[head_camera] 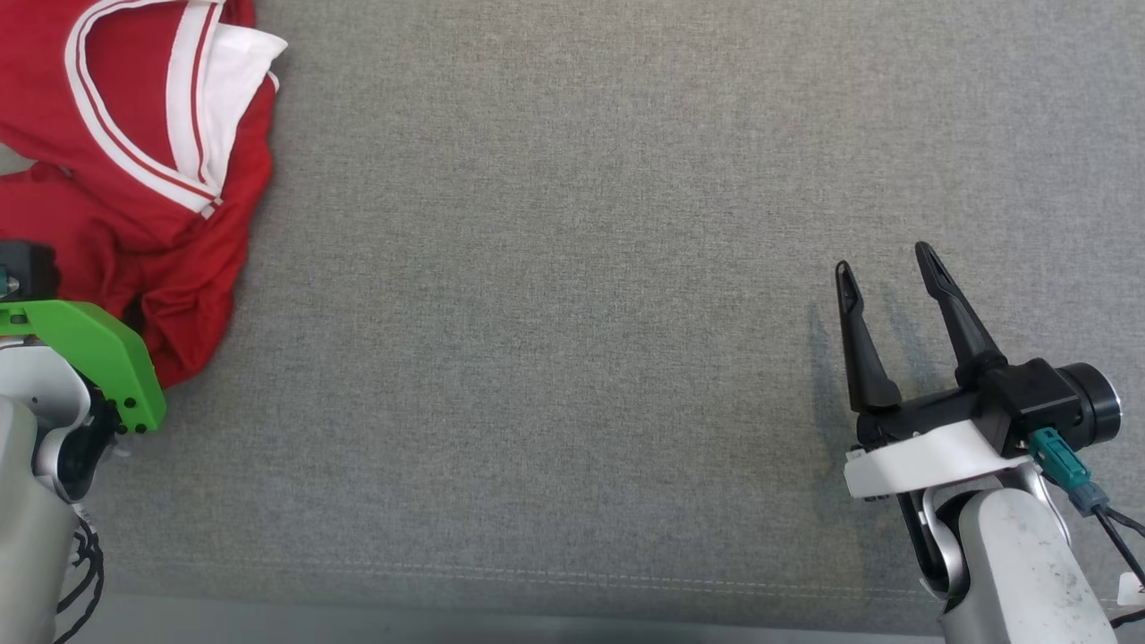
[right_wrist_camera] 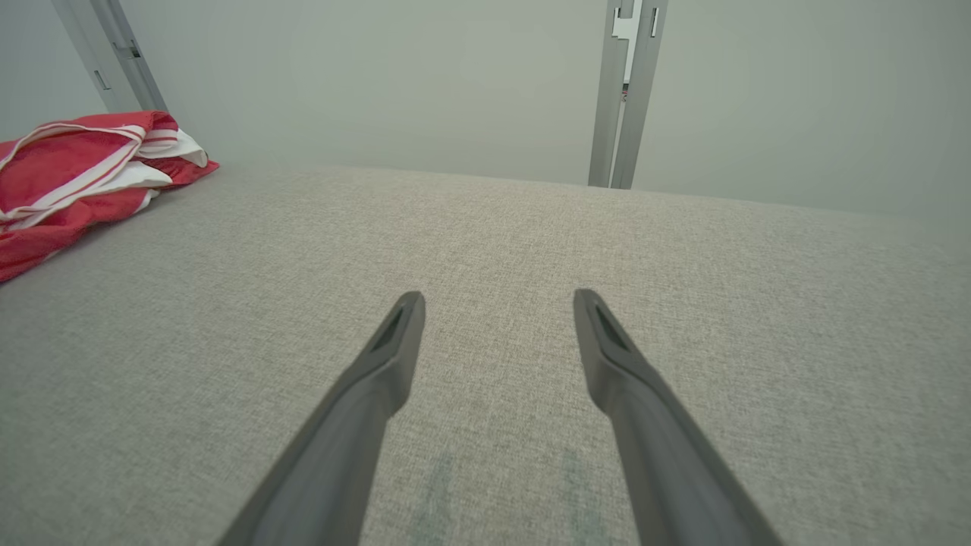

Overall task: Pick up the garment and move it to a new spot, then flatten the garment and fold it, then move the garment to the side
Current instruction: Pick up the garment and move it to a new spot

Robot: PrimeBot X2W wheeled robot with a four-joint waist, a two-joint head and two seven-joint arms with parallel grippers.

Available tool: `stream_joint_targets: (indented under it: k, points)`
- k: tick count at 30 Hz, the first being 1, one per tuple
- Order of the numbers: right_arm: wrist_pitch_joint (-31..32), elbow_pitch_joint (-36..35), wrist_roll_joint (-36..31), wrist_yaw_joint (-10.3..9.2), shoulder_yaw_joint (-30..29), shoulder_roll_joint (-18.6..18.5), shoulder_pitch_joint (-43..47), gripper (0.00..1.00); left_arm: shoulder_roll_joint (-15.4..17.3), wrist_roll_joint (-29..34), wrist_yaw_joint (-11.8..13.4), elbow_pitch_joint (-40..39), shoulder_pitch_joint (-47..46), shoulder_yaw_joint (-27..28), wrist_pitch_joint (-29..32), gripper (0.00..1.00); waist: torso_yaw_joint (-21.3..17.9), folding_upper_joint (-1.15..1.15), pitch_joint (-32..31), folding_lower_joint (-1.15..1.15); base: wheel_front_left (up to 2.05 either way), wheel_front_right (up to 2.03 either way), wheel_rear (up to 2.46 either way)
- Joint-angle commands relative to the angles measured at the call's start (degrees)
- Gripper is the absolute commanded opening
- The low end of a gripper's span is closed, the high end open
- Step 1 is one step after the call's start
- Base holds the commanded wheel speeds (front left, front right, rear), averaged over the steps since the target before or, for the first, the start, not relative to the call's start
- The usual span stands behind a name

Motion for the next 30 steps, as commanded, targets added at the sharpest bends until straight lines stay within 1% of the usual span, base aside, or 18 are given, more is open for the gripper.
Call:
stream_joint_targets:
  k: [1,5,8,11,14,20,24,30]
  points:
    - [-0.2,0.2,0.3,0.00,-0.1,-0.3,-0.4,1.00,-0.2,-0.5,-0.2,-0.6,-0.5,0.1,-0.4,0.00,0.4,0.00,-0.9,0.00,0.00,0.00,0.00]
    - [-0.2,0.7,1.3,0.00,0.1,-0.3,0.1,1.00,-0.7,-3.7,-0.7,-3.7,0.0,0.6,-1.1,0.00,0.9,0.00,-3.0,0.00,0.00,0.00,0.00]
    - [-0.2,1.0,2.0,0.00,0.3,-0.3,0.6,1.00,-0.7,-6.3,-0.9,-7.9,0.9,0.2,-1.1,0.00,1.0,0.00,-4.8,0.00,0.00,0.00,0.00]
    - [-0.2,1.3,2.7,0.00,0.2,-0.3,1.2,1.00,0.3,-8.5,-0.9,-14.2,1.8,-1.1,-0.7,0.00,0.9,0.00,-6.7,0.00,0.00,0.00,0.00]
    - [-0.2,1.6,3.2,0.00,0.1,-0.3,1.8,1.00,2.1,-10.1,-1.0,-20.1,2.5,-1.7,-0.5,0.00,0.7,0.00,-8.6,0.00,0.00,0.00,0.00]
    - [-0.2,2.0,4.3,0.00,-0.4,-0.3,3.2,1.00,4.0,-10.8,-0.8,-27.9,3.2,-1.6,-0.3,0.00,-0.1,0.00,-12.2,0.00,0.00,0.00,0.00]
    - [-0.2,2.2,4.7,0.00,-0.5,-0.3,3.9,1.00,3.2,-11.3,0.0,-32.0,2.3,-1.3,-0.3,0.00,-0.6,0.00,-14.1,0.00,0.00,0.00,0.00]
    - [-0.2,2.3,5.4,0.00,-0.3,-0.3,4.2,1.00,0.6,-11.8,0.6,-36.2,0.4,-2.2,-0.1,0.00,-1.9,0.00,-15.6,0.00,0.00,0.00,0.00]
